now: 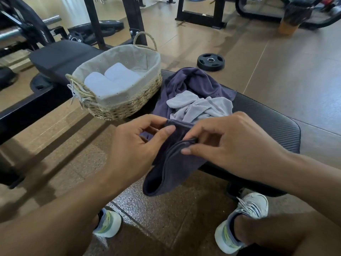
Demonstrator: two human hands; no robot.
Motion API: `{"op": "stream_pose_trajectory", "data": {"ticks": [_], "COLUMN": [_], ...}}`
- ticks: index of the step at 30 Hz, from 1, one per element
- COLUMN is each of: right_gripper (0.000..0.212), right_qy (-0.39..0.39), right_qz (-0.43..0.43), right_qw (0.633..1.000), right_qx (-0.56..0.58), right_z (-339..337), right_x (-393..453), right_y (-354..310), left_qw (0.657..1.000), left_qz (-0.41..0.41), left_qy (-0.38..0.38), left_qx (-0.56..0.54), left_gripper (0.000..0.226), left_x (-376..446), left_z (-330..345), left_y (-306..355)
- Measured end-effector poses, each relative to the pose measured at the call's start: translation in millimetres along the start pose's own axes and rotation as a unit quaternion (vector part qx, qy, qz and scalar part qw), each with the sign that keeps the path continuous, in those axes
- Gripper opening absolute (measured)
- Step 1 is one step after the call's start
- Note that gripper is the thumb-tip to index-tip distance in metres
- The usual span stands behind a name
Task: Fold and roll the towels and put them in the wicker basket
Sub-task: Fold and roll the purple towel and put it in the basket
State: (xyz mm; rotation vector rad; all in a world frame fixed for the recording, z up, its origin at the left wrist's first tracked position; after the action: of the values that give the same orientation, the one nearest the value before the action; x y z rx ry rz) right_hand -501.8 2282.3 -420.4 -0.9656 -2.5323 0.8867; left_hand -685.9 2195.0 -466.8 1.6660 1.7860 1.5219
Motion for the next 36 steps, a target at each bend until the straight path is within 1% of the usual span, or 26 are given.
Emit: {"op": "stream_pose_trajectory", "data": {"ticks": [3, 7, 11, 15, 20, 23, 25, 29, 31, 33, 36], "right_gripper": [0.021, 0.025, 0.021, 0.015, 0.013, 0.016, 0.021, 0.034, 0.033, 0.026, 0.021], "right_qy": [0.038, 0.050, 0.046, 0.038, 0.030, 0.035, 0.040, 0.052, 0.057, 0.052, 0.041], "right_qz": [-0.011, -0.017, -0.020, -0.001, 0.026, 0.044, 0.048, 0.030, 0.022, 0.023, 0.009], "right_qw": [0.999, 0.999, 0.999, 0.998, 0.996, 0.993, 0.992, 0.992, 0.993, 0.993, 0.995], "right_qx": [-0.024, -0.001, 0.007, 0.041, 0.081, 0.107, 0.109, 0.107, 0.102, 0.102, 0.086], "right_z": [3.3, 2.1, 3.1, 5.3, 8.0, 9.6, 9.3, 5.6, 4.5, 4.3, 4.6], "right_x": [4.3, 6.5, 5.6, 5.0, 5.9, 6.5, 6.9, 6.2, 5.4, 4.9, 4.5], "right_y": [2.2, 5.2, 5.0, 5.0, 6.8, 8.1, 8.2, 4.9, 3.0, 2.5, 3.8], "left_qw": [0.997, 0.988, 0.986, 0.988, 0.986, 0.985, 0.981, 0.969, 0.960, 0.948, 0.938], "left_qz": [-0.029, -0.076, -0.079, -0.080, -0.060, -0.065, -0.088, -0.130, -0.154, -0.179, -0.195], "left_qy": [-0.043, -0.061, -0.067, -0.068, -0.107, -0.103, -0.095, -0.092, -0.083, -0.079, -0.077], "left_qx": [-0.051, -0.119, -0.132, -0.116, -0.111, -0.123, -0.143, -0.189, -0.220, -0.251, -0.277], "left_gripper": [0.016, 0.017, 0.025, 0.020, 0.025, 0.022, 0.019, 0.024, 0.025, 0.022, 0.023], "left_x": [-3.9, -6.9, -9.5, -9.4, -9.2, -10.2, -10.6, -11.4, -11.5, -11.7, -12.1], "left_z": [1.1, 5.9, 8.9, 10.3, 9.3, 8.9, 8.5, 9.4, 10.4, 11.6, 12.9], "left_y": [2.1, 1.1, 3.8, 5.2, 7.8, 10.0, 9.7, 5.4, 5.5, 6.9, 7.1]}}
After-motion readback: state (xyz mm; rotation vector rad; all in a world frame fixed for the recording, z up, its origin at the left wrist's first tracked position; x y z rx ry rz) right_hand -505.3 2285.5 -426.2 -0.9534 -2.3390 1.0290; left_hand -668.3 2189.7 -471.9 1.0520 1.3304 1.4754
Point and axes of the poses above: each hand's wrist, its own x-axis towards the middle knuckle, its own z-axis out of the palm, y = z × x, the point moved 2 cm from there along x, towards the middle knuckle, and after that the axes turned 8 degrees about z, right-handed, at the moved point
